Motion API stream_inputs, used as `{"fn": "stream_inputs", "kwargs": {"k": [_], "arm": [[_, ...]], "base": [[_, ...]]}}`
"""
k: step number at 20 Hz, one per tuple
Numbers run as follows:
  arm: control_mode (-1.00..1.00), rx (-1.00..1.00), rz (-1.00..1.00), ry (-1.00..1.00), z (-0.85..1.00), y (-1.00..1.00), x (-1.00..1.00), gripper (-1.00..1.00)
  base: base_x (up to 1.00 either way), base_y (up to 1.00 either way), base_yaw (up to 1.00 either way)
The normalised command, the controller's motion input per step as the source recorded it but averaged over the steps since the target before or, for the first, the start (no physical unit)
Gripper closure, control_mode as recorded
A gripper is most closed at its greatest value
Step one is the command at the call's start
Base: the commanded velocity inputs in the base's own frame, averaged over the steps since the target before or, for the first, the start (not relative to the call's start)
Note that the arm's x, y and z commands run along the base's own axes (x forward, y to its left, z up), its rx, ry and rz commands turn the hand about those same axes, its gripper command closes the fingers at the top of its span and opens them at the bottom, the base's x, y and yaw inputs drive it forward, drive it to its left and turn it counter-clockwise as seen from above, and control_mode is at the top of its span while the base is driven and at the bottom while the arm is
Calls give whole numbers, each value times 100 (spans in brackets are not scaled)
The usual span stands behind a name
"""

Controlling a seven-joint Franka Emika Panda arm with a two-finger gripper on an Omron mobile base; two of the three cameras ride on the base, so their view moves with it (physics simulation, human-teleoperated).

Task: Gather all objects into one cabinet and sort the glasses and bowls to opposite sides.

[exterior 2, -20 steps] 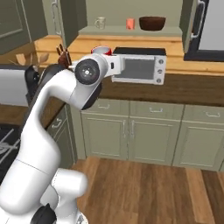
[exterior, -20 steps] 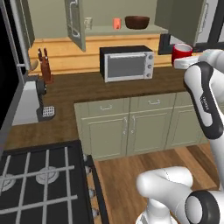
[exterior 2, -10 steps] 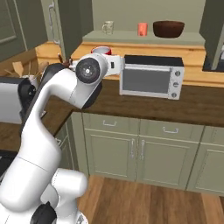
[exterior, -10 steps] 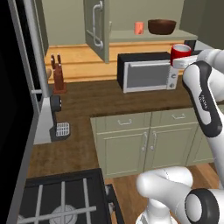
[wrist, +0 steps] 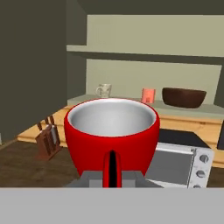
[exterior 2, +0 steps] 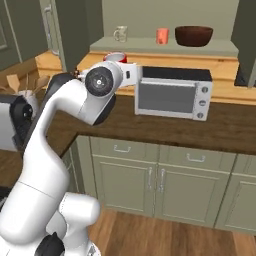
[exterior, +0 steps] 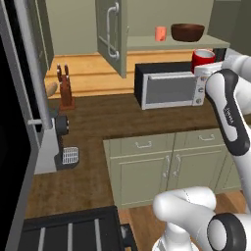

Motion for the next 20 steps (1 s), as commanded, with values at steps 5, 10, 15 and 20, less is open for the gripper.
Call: {"fn": "stream_inputs", "kwargs": {"k": [5, 10, 15, 20], "arm": [[100, 0, 0, 0, 0, 0, 0, 100], [100, 0, 0, 0, 0, 0, 0, 100], [100, 0, 0, 0, 0, 0, 0, 100], [100, 0, 0, 0, 0, 0, 0, 100]], "base": [[13, -25, 0], [4, -27, -1], [36, 0, 0], [43, 6, 0]]}}
